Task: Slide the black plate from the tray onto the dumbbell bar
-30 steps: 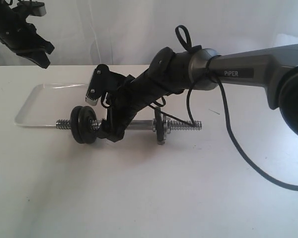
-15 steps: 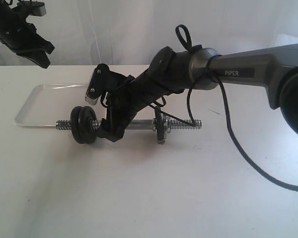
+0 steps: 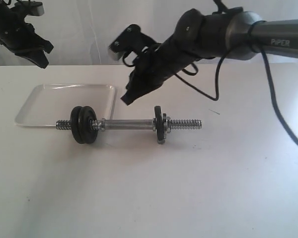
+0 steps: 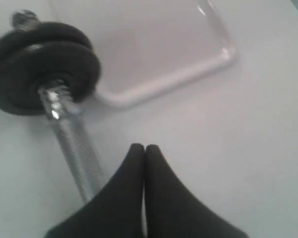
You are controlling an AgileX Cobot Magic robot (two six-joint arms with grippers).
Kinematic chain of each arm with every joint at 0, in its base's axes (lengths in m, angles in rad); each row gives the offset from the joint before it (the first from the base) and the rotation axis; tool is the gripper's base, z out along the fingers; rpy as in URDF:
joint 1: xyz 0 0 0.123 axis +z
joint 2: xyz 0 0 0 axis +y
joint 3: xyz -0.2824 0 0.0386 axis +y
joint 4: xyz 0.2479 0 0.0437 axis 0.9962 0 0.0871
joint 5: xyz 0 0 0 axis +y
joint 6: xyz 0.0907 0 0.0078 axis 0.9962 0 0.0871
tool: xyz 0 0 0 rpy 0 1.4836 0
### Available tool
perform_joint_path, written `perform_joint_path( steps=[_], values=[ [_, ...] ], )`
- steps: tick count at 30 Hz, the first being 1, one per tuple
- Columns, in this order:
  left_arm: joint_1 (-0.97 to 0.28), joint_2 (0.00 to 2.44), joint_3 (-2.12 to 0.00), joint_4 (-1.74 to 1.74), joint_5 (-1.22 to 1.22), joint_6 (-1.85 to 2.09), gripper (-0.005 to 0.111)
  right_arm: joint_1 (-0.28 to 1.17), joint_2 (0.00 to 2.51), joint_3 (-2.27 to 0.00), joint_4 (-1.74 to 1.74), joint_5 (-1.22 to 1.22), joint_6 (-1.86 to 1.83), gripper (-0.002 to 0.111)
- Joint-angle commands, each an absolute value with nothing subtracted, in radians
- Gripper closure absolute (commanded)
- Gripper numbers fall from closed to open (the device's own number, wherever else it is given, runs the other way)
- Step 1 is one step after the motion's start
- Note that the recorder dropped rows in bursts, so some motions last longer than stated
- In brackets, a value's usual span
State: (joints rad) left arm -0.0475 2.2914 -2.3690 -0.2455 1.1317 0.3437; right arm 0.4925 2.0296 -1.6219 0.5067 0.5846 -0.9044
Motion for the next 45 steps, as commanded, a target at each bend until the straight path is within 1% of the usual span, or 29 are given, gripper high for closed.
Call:
perform_joint_path(
  steps=[1, 6, 12, 15, 19, 22, 29, 35, 38, 41, 45],
  values=[
    [-0.046, 2.274, -2.372, -0.25, 1.221, 0.318, 0.107, 0.395, 1.975, -1.619, 0.278, 0.655, -0.623, 0.108],
    [-0.046, 2.274, -2.372, -0.226, 1.221, 0.29, 0.107, 0.267, 1.933, -1.619, 0.112, 0.819, -0.408, 0.108],
    [-0.046, 2.27, -2.37, -0.193, 1.221, 0.267, 0.107, 0.12, 1.904, -1.615, 0.093, 1.073, -0.331, 0.108],
    [-0.046, 2.236, -2.306, -0.153, 1.221, 0.262, 0.107, 0.061, 1.888, -1.589, 0.093, 1.149, -0.299, 0.108],
    [-0.046, 2.161, -2.161, -0.133, 1.221, 0.262, 0.107, 0.003, 1.827, -1.48, 0.093, 1.09, -0.265, 0.108],
    [-0.044, 2.067, -2.002, -0.131, 1.214, 0.262, 0.107, -0.023, 1.772, -1.385, 0.093, 1.025, -0.244, 0.108],
    [-0.044, 1.758, -1.609, -0.103, 1.027, 0.239, 0.107, -0.034, 1.613, -1.18, 0.099, 0.871, -0.191, 0.108],
    [-0.044, 1.531, -1.333, -0.052, 0.911, 0.19, 0.107, -0.034, 1.446, -1.025, 0.101, 0.736, -0.143, 0.108],
    [-0.044, 1.369, -1.169, 0.019, 0.821, 0.106, 0.107, -0.034, 1.278, -0.901, 0.099, 0.632, -0.104, 0.108],
    [-0.044, 1.271, -1.042, 0.132, 0.759, -0.018, 0.107, -0.034, 1.152, -0.81, 0.099, 0.561, -0.101, 0.108],
    [-0.044, 1.152, -0.848, 0.352, 0.66, -0.311, 0.107, -0.007, 0.925, -0.633, 0.104, 0.431, -0.089, 0.108]
  ],
)
